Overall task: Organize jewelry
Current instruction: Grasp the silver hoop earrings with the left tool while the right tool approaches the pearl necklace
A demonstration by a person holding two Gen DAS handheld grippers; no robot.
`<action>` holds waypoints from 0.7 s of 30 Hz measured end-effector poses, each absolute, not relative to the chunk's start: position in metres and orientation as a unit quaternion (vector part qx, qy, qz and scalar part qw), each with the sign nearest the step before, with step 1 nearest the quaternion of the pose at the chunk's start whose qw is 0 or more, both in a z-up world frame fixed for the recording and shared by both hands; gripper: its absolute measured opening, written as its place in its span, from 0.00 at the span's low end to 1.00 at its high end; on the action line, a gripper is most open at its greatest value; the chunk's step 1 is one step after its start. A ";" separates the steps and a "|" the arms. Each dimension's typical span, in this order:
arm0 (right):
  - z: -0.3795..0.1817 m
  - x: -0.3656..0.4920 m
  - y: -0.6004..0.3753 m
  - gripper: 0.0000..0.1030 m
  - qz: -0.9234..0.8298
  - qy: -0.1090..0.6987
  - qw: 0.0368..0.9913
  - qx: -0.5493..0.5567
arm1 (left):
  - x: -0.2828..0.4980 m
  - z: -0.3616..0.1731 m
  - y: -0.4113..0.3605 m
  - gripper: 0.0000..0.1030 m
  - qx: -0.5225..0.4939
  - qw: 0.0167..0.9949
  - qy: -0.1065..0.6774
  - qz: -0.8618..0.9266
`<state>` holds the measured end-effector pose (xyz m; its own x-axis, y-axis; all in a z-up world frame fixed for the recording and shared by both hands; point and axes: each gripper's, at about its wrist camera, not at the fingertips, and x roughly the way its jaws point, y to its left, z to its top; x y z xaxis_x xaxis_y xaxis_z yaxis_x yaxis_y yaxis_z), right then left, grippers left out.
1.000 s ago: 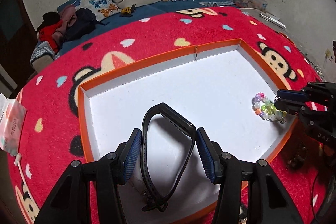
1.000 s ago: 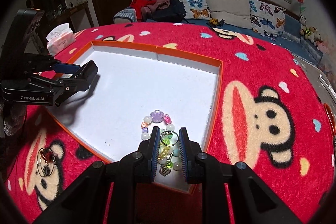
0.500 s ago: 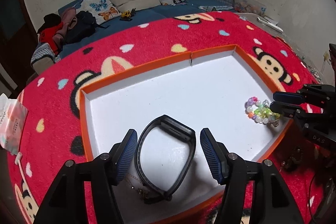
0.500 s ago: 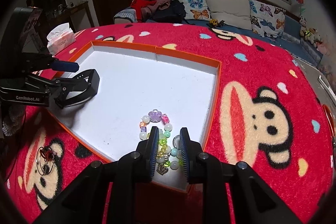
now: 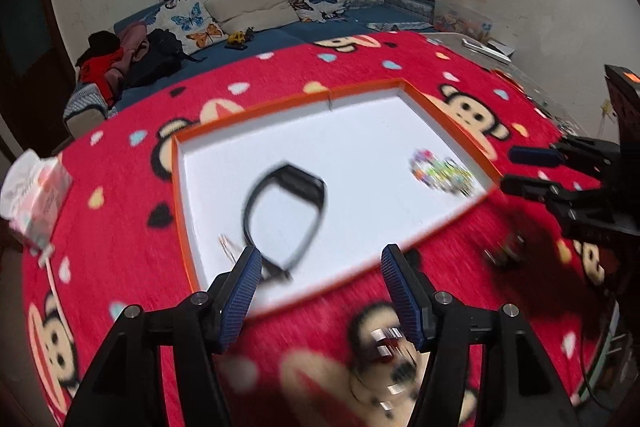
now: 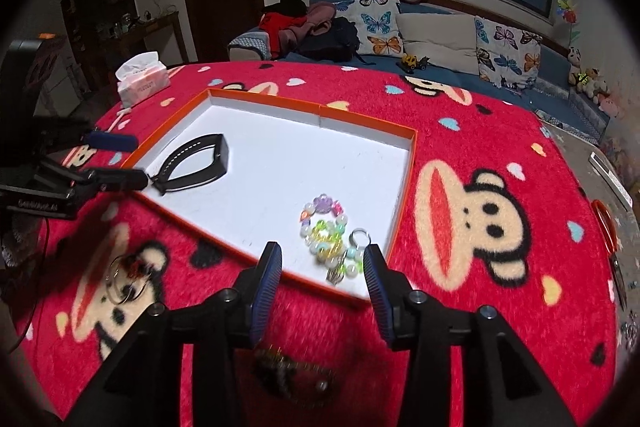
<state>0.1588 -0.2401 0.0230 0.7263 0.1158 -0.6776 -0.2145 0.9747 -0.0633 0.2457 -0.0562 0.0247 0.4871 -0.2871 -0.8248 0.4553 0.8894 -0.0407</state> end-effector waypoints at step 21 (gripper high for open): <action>-0.002 0.101 -0.246 0.47 0.100 0.376 0.920 -0.044 | 0.174 -0.023 -0.071 0.73 0.129 0.825 0.491 -0.249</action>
<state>0.1012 -0.2460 -0.0019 0.6977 0.1520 -0.7001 -0.2177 0.9760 -0.0050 0.1738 -0.0712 -0.0226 0.3945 -0.2846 -0.8737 0.5381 0.8423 -0.0314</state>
